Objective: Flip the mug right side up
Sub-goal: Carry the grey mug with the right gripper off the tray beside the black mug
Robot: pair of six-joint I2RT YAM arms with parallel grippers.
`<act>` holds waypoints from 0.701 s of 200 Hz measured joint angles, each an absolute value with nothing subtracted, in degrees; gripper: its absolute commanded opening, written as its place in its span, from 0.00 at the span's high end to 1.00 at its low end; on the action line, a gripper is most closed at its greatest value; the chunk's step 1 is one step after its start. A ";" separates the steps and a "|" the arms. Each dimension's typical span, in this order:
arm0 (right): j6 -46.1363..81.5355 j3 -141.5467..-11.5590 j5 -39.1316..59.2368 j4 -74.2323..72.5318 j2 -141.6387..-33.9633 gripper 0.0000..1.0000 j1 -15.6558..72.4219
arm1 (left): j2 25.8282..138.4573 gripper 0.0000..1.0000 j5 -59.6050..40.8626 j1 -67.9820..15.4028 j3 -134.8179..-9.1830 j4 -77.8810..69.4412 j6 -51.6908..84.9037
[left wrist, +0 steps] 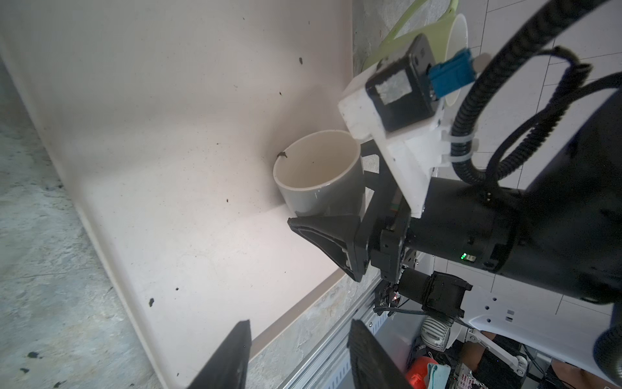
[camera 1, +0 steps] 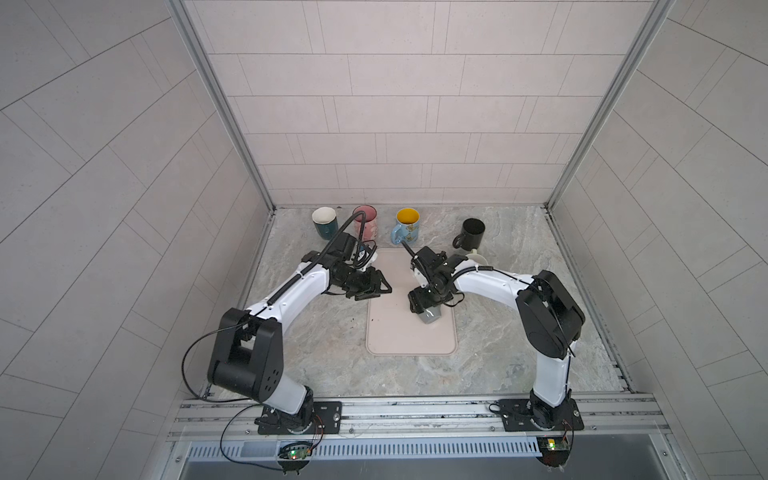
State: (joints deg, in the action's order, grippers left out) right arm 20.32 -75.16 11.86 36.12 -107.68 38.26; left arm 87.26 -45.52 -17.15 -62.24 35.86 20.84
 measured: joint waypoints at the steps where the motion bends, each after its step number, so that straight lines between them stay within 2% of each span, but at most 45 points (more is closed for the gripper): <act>1: 20.34 -75.00 11.86 36.05 -107.50 1.00 38.26 | 87.26 0.47 -45.52 -17.15 -62.24 35.86 20.84; 26: 20.47 -68.62 11.57 33.12 -100.84 1.00 38.28 | 87.00 0.47 -45.50 -17.15 -62.22 35.83 20.82; 92: 21.52 -52.01 8.29 17.61 -74.39 1.00 38.37 | 86.26 0.47 -45.54 -17.15 -62.00 35.51 20.91; 140: 21.17 -38.19 -6.24 9.65 -55.20 1.00 38.48 | 86.17 0.47 -45.54 -17.15 -62.00 34.63 21.02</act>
State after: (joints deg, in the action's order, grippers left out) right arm 21.17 -38.20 -6.24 9.65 -55.20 38.48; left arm 86.17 -45.54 -17.15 -62.00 34.63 21.02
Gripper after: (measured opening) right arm 0.806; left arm 0.529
